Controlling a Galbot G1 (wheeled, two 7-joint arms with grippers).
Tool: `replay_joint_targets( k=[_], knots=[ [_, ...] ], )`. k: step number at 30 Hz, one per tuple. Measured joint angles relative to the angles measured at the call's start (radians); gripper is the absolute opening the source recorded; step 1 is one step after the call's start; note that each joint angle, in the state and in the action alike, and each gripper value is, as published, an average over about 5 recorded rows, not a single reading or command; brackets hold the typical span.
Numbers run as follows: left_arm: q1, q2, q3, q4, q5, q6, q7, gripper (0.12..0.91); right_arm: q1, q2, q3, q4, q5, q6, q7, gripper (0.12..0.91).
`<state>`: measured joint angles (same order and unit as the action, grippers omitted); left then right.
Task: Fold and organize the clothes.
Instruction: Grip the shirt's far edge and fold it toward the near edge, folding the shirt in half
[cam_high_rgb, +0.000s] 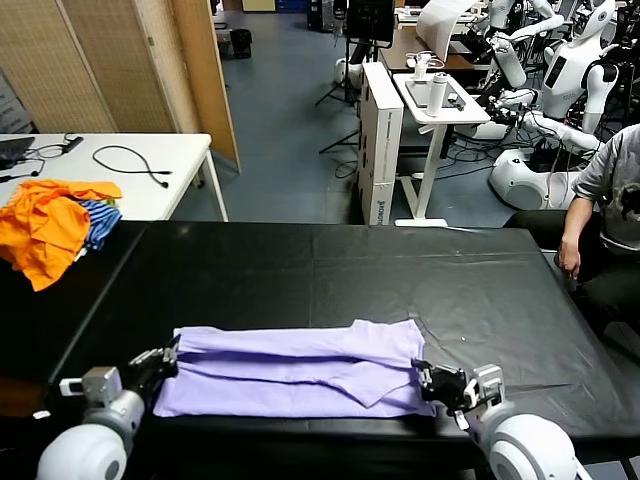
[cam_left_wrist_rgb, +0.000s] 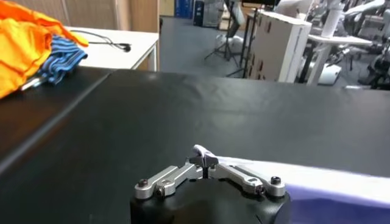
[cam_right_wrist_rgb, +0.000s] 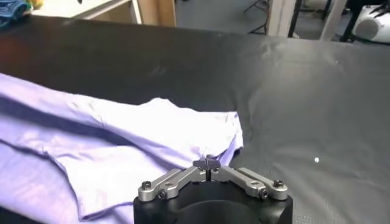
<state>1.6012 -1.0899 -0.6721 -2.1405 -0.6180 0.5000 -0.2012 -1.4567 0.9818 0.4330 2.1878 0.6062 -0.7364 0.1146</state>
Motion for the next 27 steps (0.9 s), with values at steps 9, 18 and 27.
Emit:
replay_joint_targets(
  k=[9,18,27],
  knots=[
    [0.066,-0.041,0.002,-0.038,0.046,0.007,-0.079,0.27,-0.008,-0.002,0.018,0.02,0.002,0.0,-0.023,0.251],
    [0.101,-0.058,-0.034,-0.085,0.069,-0.008,-0.096,0.815,0.034,0.016,0.049,0.056,0.051,0.0,-0.01,0.799],
    [-0.005,-0.053,-0.01,-0.042,0.049,-0.048,-0.067,0.907,0.165,0.08,0.017,-0.06,0.019,0.0,0.037,0.907]
  ],
)
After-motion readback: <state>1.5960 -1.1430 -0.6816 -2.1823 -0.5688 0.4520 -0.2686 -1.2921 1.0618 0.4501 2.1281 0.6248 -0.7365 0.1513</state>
